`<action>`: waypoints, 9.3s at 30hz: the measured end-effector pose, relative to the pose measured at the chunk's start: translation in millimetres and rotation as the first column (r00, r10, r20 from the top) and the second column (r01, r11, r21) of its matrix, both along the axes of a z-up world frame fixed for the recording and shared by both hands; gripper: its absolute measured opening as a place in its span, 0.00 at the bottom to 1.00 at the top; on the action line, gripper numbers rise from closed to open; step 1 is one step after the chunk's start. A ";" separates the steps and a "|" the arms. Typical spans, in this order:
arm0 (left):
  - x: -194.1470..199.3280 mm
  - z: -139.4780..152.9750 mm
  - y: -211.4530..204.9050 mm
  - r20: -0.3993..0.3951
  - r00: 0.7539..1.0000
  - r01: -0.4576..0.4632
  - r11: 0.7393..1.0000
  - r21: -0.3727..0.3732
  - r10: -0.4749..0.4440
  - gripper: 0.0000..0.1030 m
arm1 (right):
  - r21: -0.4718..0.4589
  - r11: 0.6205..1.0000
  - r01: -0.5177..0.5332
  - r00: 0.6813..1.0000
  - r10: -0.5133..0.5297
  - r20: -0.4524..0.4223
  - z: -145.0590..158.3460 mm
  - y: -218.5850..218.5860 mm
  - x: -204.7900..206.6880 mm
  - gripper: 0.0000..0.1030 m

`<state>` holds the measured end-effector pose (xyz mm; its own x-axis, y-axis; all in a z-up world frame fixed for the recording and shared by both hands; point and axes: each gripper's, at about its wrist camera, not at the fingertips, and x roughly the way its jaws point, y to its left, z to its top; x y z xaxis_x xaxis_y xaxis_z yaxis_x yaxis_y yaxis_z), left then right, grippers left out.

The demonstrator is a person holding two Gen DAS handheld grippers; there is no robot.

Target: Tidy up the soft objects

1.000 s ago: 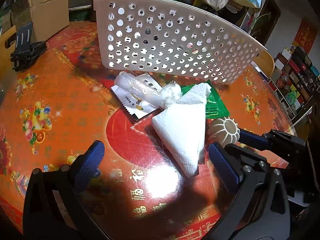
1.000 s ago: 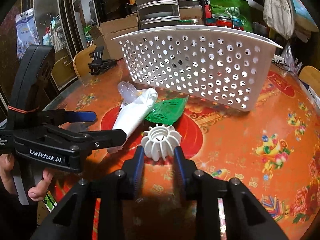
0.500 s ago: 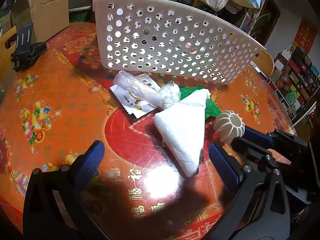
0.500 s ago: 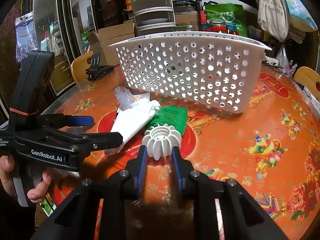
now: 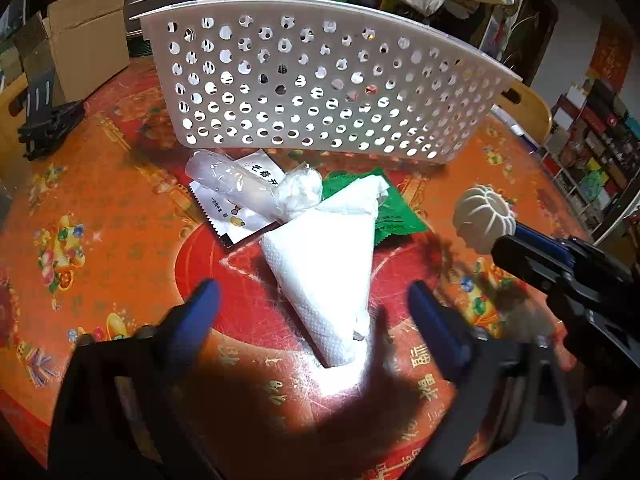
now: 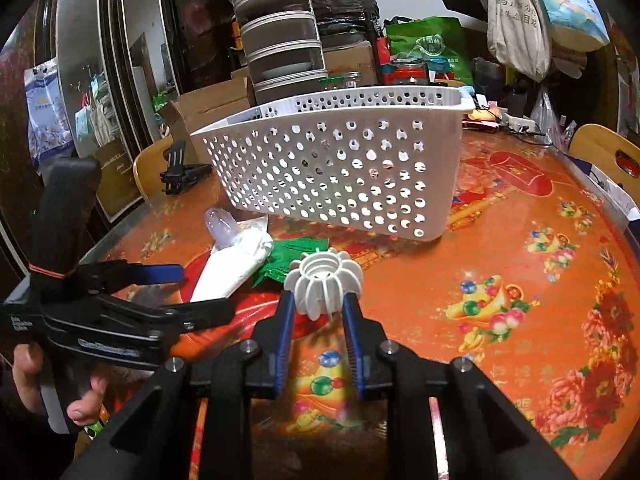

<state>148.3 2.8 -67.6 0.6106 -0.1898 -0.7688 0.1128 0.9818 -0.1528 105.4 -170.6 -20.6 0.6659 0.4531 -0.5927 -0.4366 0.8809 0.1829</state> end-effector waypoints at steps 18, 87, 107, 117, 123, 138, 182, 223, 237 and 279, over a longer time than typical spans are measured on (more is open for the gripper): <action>-35.2 17.0 -7.2 0.097 0.995 -0.022 0.998 0.061 0.016 0.20 | 0.026 1.000 -0.015 1.000 0.015 0.001 -1.2 -1.7 -2.9 0.22; 188.5 133.0 15.3 0.021 1.000 0.003 0.994 0.109 -0.005 0.21 | -0.151 0.982 0.113 0.986 -0.092 0.137 122.7 20.8 136.0 0.22; 214.9 106.3 8.0 -0.037 0.999 0.017 0.990 0.141 -0.011 0.48 | -0.148 0.981 0.121 0.991 -0.110 0.080 100.9 24.3 172.1 0.23; 199.4 124.0 17.1 0.042 0.999 -0.006 0.990 0.139 0.000 0.79 | -0.136 0.980 0.146 0.987 -0.136 0.087 104.8 22.0 170.4 0.41; 176.4 134.3 22.6 0.069 0.998 -0.016 0.990 0.138 0.006 0.81 | -0.128 0.980 0.152 0.982 -0.135 0.130 117.8 21.9 152.0 0.67; 8.4 131.4 63.3 0.157 0.987 -0.053 0.995 0.083 0.039 1.00 | -0.041 0.987 0.153 0.983 -0.147 0.110 89.8 -17.9 31.1 0.88; 63.4 28.8 72.5 0.011 0.994 -0.106 0.988 -0.115 0.108 0.33 | 0.010 0.997 0.072 0.982 -0.069 -0.173 -14.1 38.4 41.0 0.88; 34.1 48.8 111.3 0.147 0.987 -0.023 0.956 -0.294 0.069 0.15 | -0.113 0.994 0.014 0.983 -0.034 -0.178 -16.0 78.5 61.5 0.02; 18.7 49.5 93.2 0.172 0.985 0.002 0.996 -0.091 0.014 0.53 | -0.005 1.000 -0.013 0.982 0.012 -0.188 -11.2 76.1 71.3 0.51; 29.3 13.8 143.2 0.063 0.974 0.189 0.638 -0.746 -0.216 0.21 | 0.003 0.968 -0.250 0.965 0.250 -0.080 8.5 107.4 34.3 0.43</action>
